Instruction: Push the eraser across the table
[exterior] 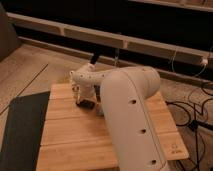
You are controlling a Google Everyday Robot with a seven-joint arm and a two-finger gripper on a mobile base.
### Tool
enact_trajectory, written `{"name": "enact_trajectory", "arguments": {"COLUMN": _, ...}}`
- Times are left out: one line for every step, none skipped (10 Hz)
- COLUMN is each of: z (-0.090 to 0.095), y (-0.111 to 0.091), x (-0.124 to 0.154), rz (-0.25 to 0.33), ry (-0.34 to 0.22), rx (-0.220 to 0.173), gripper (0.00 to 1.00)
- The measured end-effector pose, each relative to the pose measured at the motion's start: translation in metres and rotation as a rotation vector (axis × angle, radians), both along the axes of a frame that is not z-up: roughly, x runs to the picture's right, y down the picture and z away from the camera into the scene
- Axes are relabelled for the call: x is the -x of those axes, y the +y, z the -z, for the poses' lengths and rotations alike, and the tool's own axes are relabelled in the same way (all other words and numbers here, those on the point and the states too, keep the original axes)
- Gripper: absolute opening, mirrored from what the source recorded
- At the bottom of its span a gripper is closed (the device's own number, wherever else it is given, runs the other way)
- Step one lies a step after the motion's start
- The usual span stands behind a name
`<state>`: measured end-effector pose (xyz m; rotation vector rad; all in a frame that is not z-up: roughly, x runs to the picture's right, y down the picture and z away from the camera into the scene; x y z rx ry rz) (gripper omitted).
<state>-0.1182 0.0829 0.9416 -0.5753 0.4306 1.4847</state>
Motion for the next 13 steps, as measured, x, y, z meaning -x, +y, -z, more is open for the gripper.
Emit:
{"name": "enact_trajectory", "arguments": {"z": -0.002, "y": -0.001, "x": 0.005, "rz": -0.010, "ry": -0.016, "rx": 0.002, "gripper": 0.65}}
{"name": "enact_trajectory", "arguments": {"z": -0.002, "y": -0.003, "x": 0.010, "rz": -0.020, "ry": -0.030, "rx": 0.002, "gripper": 0.65}}
{"name": "enact_trajectory", "arguments": {"z": 0.000, "y": -0.007, "x": 0.024, "rz": -0.037, "ry": -0.060, "rx": -0.004, "gripper": 0.65}}
{"name": "enact_trajectory", "arguments": {"z": 0.003, "y": -0.010, "x": 0.038, "rz": -0.048, "ry": -0.085, "rx": -0.010, "gripper": 0.65}}
{"name": "enact_trajectory", "arguments": {"z": 0.011, "y": -0.013, "x": 0.066, "rz": -0.076, "ry": -0.135, "rx": -0.014, "gripper": 0.65}}
{"name": "enact_trajectory", "arguments": {"z": 0.015, "y": -0.012, "x": 0.079, "rz": -0.097, "ry": -0.154, "rx": -0.011, "gripper": 0.65}}
{"name": "enact_trajectory", "arguments": {"z": 0.022, "y": -0.009, "x": 0.098, "rz": -0.120, "ry": -0.181, "rx": -0.004, "gripper": 0.65}}
{"name": "enact_trajectory", "arguments": {"z": 0.026, "y": -0.005, "x": 0.115, "rz": -0.133, "ry": -0.206, "rx": 0.005, "gripper": 0.65}}
{"name": "enact_trajectory", "arguments": {"z": 0.028, "y": -0.003, "x": 0.127, "rz": -0.149, "ry": -0.225, "rx": 0.011, "gripper": 0.65}}
{"name": "enact_trajectory", "arguments": {"z": 0.030, "y": -0.006, "x": 0.141, "rz": -0.184, "ry": -0.250, "rx": 0.015, "gripper": 0.65}}
{"name": "enact_trajectory", "arguments": {"z": 0.032, "y": -0.009, "x": 0.149, "rz": -0.202, "ry": -0.268, "rx": 0.013, "gripper": 0.65}}
{"name": "enact_trajectory", "arguments": {"z": 0.038, "y": -0.016, "x": 0.157, "rz": -0.208, "ry": -0.294, "rx": 0.001, "gripper": 0.65}}
{"name": "enact_trajectory", "arguments": {"z": 0.040, "y": -0.019, "x": 0.156, "rz": -0.208, "ry": -0.298, "rx": -0.004, "gripper": 0.65}}
